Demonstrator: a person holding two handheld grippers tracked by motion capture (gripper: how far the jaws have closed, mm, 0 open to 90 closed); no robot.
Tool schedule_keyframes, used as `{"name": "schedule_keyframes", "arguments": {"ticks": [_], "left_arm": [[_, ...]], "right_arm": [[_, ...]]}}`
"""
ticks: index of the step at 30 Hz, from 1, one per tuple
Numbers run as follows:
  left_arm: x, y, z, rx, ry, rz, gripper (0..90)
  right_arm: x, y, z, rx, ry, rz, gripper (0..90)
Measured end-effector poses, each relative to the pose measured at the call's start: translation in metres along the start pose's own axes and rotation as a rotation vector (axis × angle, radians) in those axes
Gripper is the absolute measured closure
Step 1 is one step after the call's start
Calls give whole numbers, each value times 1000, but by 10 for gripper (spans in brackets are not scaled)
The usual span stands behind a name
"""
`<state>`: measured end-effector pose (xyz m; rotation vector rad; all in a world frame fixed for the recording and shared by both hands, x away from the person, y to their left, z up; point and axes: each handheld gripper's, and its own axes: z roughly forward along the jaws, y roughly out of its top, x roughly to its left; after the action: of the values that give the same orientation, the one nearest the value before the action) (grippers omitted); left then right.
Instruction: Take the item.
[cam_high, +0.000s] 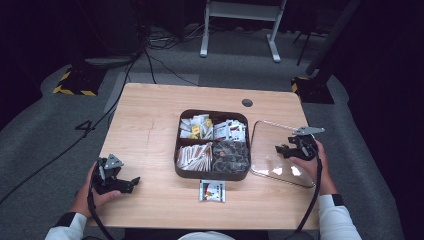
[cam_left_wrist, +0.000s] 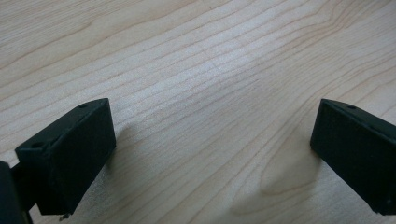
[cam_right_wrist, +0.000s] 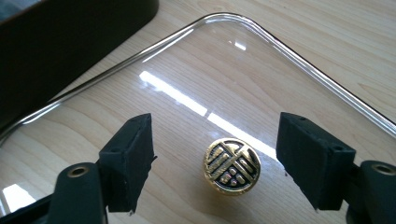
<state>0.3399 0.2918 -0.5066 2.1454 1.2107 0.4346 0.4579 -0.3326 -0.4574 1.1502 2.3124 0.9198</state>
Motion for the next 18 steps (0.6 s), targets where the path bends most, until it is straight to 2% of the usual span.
{"name": "schedule_keyframes", "arguments": {"ticks": [11,15,18], "left_arm": [[0,0,0,0,0,0,3],[0,0,0,1,-1,1,2],[0,0,0,4,-4,1,1]], "right_arm": [[-13,-12,11,33,-10,33,315],[-12,-17,18,54,-25,0,363],[-13,-19,21,54,-17,7,404]]}}
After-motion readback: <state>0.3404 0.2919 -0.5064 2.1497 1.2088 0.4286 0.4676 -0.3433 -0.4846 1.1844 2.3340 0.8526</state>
